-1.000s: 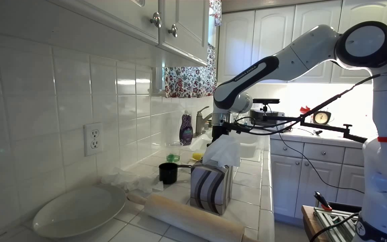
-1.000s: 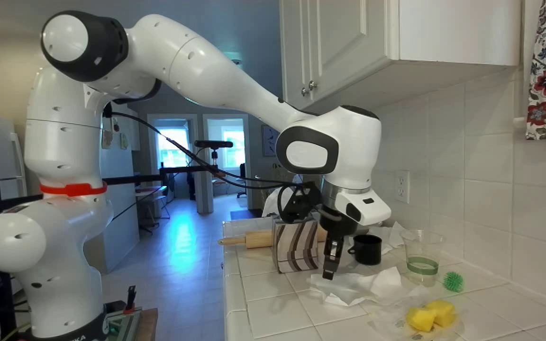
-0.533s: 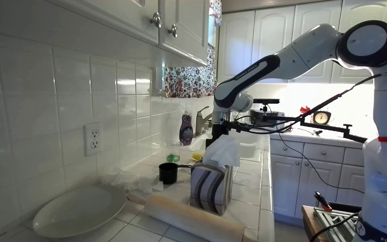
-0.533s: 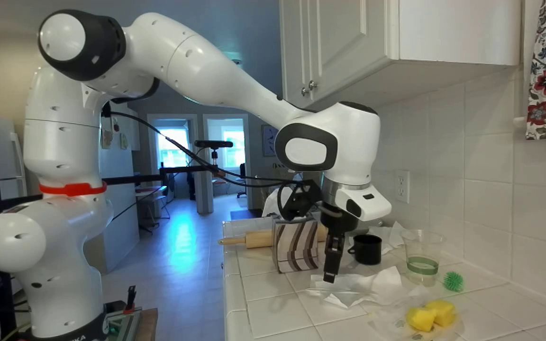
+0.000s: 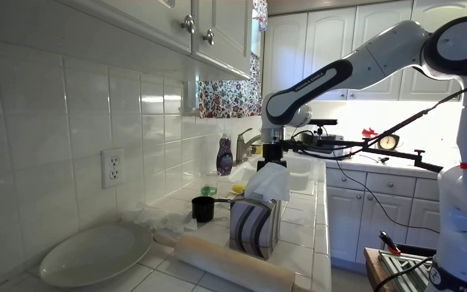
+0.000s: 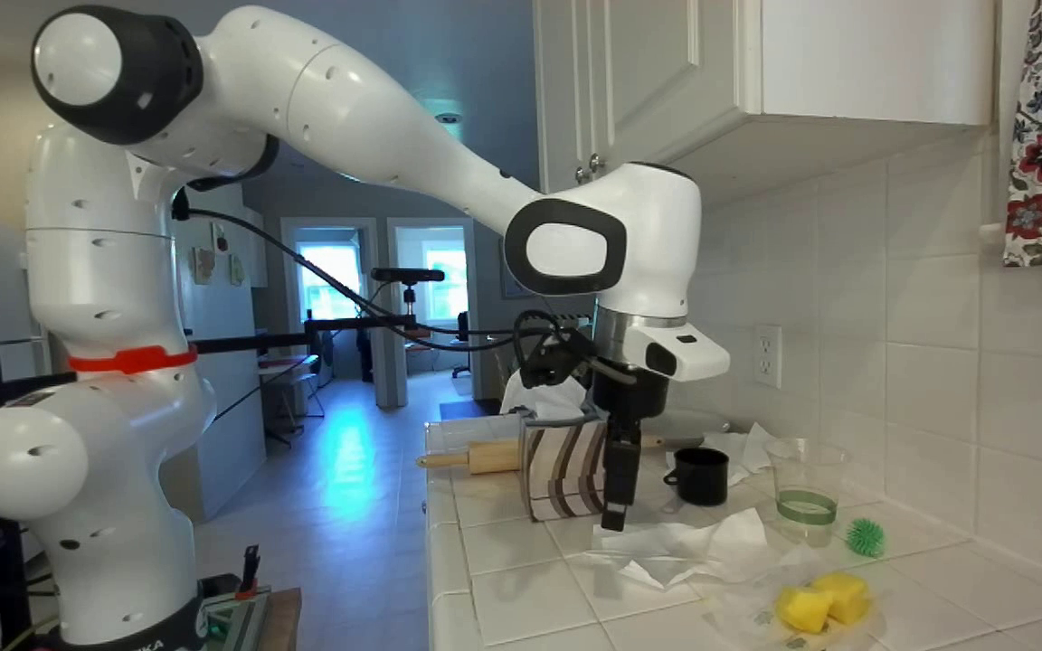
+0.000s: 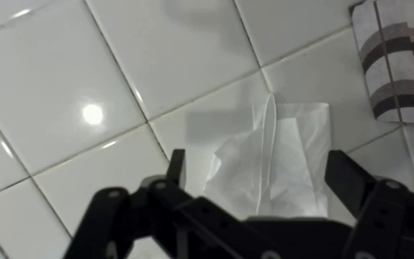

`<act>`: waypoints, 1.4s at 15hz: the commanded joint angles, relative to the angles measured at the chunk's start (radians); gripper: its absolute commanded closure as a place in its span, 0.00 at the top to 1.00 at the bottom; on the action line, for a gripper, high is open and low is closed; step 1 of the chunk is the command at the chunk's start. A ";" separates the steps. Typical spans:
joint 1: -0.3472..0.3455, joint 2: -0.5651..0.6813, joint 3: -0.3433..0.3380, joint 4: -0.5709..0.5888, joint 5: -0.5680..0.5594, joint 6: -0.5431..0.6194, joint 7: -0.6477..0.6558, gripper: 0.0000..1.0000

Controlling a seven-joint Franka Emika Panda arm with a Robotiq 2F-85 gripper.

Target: Pick up the knife from the counter and cut the butter on the paper

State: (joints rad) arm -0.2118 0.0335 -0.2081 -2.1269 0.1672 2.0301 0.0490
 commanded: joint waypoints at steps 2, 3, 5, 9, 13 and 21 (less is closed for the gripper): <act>0.006 -0.100 0.004 -0.078 -0.128 0.009 -0.051 1.00; 0.006 -0.118 0.005 -0.089 -0.138 0.013 -0.072 1.00; 0.008 -0.150 0.006 -0.111 -0.135 0.010 -0.135 1.00; 0.013 -0.217 0.001 -0.154 -0.097 0.036 -0.211 1.00; 0.018 -0.270 -0.003 -0.183 -0.075 0.048 -0.239 1.00; 0.033 -0.333 -0.006 -0.230 -0.079 0.077 -0.264 1.00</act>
State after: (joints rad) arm -0.1903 -0.2524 -0.2008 -2.3081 0.0705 2.0785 -0.1740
